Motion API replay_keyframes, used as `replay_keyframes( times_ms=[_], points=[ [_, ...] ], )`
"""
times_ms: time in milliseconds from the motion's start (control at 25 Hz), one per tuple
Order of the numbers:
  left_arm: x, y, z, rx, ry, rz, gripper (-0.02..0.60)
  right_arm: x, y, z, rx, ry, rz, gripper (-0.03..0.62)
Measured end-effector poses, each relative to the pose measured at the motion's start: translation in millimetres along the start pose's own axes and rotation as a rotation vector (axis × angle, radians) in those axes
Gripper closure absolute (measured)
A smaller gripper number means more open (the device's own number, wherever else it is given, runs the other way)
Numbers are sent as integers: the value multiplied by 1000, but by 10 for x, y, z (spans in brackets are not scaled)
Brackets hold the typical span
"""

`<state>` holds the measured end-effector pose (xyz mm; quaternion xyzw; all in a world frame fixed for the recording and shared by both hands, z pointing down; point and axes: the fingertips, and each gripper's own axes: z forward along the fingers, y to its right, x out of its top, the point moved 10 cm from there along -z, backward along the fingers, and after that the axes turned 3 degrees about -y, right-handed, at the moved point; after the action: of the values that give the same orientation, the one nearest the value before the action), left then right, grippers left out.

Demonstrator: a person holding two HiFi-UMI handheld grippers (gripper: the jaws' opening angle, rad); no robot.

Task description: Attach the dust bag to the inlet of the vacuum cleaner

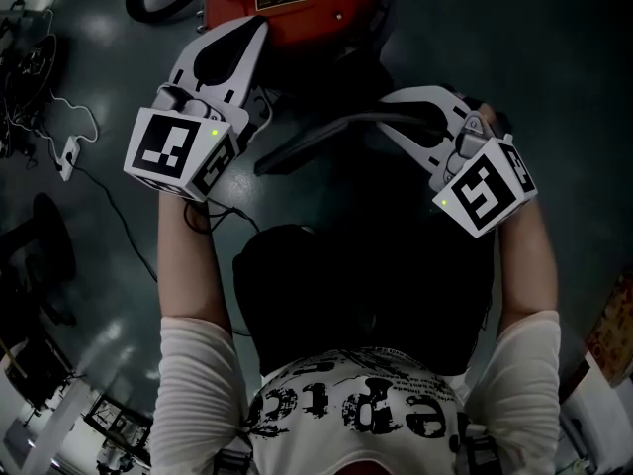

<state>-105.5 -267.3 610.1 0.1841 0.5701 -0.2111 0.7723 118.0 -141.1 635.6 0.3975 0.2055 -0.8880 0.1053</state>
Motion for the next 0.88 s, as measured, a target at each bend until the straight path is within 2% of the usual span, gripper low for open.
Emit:
replay_keyframes(
  times_ms=[280, 720, 880],
  points=[
    [-17, 28, 12, 7, 0, 8, 577, -210, 28, -17, -24, 31, 102, 560],
    [11, 33, -36, 20, 20, 5, 577, -68, 10, 29, -105, 54, 143, 551],
    [-9, 40, -40, 11, 25, 5, 577, -108, -10, 19, -88, 65, 201, 551]
  ],
)
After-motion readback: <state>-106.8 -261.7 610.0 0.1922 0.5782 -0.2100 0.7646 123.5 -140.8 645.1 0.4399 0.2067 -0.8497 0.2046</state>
